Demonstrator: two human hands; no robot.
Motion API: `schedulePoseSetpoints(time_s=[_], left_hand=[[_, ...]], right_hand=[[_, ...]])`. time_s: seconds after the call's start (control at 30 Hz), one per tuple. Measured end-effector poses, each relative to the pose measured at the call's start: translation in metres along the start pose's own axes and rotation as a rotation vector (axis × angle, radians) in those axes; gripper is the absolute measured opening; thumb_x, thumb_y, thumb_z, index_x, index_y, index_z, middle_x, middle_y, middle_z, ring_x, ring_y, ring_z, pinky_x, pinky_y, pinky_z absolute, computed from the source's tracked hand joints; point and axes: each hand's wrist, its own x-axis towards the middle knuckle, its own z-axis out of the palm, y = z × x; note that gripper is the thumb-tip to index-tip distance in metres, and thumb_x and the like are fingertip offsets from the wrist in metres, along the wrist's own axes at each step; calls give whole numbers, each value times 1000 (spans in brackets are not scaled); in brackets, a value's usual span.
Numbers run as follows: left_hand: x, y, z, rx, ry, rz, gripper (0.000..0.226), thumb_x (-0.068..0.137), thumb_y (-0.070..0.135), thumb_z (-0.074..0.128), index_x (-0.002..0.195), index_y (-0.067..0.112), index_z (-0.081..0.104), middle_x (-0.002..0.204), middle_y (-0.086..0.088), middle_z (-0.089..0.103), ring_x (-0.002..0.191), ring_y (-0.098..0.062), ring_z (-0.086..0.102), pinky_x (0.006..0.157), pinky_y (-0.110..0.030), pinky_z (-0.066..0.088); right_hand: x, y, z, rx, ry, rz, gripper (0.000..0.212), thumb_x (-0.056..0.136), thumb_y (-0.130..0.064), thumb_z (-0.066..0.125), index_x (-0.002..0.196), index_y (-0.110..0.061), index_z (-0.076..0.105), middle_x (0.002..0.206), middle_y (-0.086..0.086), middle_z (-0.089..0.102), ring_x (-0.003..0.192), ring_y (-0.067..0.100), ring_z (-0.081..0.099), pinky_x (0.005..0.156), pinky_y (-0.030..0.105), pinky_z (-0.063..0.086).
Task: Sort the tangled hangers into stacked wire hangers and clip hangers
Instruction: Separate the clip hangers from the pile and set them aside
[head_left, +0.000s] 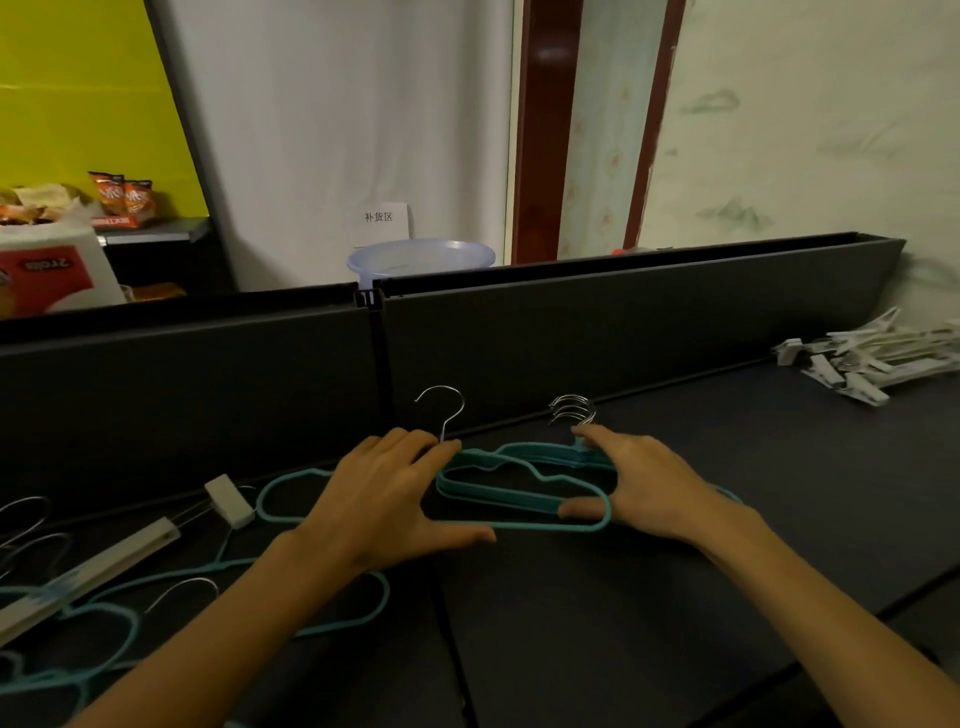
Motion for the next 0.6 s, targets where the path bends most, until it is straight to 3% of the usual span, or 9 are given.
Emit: schedulePoseSetpoints(time_s=[0.23,0.37,0.6], left_hand=[[41,46,8,-141,-20,42,102,64,89,28,142,24,32,137,4,44,119,-11,43,97,-26,35],[67,75,20,-173,3,69,101,64,88,32,141,23,34,136,3,46,119,-10,44,96,-24,34],[93,107,43,-185,-54,127,105,63,90,30,142,22,33,140,3,43,124,-13,41,103,-31,34]], right_hand=[[-35,36,-27,-64,88,49,101,66,-62,71,147,-33,17,150,-5,31,134,17,33,105,31,32],[-68,84,-51,-11,149,151,92,69,-54,72,144,-37,23,144,-6,42,130,13,40,103,34,40],[-112,128,-69,-8,259,255,84,64,-68,58,138,-36,36,131,-4,54,120,15,51,95,41,47]])
